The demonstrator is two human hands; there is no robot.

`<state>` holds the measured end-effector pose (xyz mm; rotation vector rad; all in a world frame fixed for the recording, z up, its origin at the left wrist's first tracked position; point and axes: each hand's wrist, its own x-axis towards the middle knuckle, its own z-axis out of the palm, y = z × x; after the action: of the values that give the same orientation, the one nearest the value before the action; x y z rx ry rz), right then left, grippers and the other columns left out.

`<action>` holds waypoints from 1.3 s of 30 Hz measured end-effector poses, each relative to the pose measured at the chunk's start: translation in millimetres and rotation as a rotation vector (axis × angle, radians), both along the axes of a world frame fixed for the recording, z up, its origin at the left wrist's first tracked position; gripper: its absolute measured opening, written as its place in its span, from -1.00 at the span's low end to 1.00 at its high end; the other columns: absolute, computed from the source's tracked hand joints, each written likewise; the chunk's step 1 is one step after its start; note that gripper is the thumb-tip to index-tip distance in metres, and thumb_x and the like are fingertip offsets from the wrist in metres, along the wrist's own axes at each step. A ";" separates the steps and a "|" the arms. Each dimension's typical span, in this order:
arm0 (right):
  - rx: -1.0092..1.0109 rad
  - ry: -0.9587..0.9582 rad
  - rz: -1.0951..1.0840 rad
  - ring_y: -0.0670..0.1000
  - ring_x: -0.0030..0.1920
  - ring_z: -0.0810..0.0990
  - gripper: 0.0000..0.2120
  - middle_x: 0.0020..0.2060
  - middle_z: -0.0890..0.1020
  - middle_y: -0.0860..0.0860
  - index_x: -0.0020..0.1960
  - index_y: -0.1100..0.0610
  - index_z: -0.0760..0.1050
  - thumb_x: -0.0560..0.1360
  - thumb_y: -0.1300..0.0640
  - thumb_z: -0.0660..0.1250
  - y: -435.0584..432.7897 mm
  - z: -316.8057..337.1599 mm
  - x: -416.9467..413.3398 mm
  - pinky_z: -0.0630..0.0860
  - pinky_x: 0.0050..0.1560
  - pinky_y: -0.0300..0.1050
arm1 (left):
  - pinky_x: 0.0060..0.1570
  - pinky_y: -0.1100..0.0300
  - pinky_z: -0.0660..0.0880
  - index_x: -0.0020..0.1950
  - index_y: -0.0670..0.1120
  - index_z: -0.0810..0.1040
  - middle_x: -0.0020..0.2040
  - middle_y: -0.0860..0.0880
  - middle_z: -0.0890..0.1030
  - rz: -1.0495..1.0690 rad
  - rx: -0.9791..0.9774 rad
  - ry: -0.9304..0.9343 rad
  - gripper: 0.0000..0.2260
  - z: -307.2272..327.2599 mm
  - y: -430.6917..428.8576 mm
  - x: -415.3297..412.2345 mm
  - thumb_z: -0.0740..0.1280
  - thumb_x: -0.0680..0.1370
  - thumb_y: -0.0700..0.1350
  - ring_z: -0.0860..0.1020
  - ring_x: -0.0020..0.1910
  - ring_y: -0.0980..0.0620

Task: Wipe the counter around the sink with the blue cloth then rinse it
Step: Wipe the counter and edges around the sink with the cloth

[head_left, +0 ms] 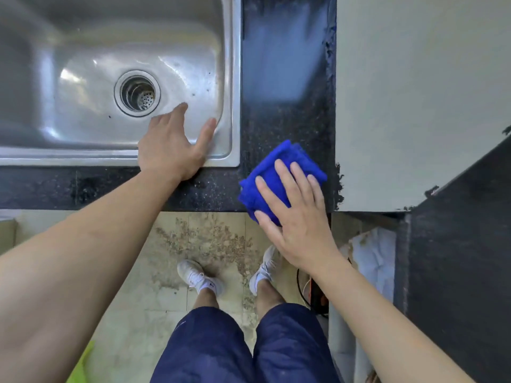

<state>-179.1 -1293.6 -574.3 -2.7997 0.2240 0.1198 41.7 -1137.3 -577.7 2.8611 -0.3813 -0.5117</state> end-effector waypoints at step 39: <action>-0.103 0.152 0.042 0.12 0.61 0.07 -0.42 0.62 0.12 0.05 0.61 -0.06 0.15 0.64 -0.22 0.02 130.7 1.1 49.4 0.05 0.58 0.14 | 0.55 -0.16 -0.07 0.64 -0.03 0.05 0.65 -0.17 -0.06 0.078 0.049 -0.117 -0.38 -14.0 340.5 -27.4 -0.03 0.66 0.26 -0.09 0.62 -0.14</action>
<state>-129.7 -1162.8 -573.2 -2.9006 0.2124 0.3407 14.3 -796.8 -591.7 2.9487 -0.2782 -0.3448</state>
